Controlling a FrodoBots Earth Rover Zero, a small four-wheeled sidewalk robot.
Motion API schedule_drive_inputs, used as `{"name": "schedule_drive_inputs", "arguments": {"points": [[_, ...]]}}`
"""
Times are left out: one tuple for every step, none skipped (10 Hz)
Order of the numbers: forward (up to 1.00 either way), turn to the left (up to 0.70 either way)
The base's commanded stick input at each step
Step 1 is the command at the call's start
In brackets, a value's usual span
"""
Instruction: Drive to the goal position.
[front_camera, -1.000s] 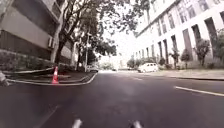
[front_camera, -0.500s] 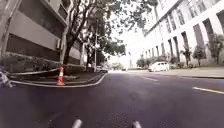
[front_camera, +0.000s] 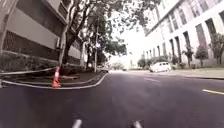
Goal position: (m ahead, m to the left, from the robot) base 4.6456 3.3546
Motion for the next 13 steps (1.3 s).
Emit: {"name": "schedule_drive_inputs", "arguments": {"points": [[0.7,-0.11],[0.7,0.0],[0.7,0.0],[0.7,0.0],[0.7,0.0],[0.7,0.0],[0.7,0.0],[0.7,0.0],[0.7,0.0],[0.7,0.0],[0.7,0.0],[0.7,0.0],[0.7,0.0]]}}
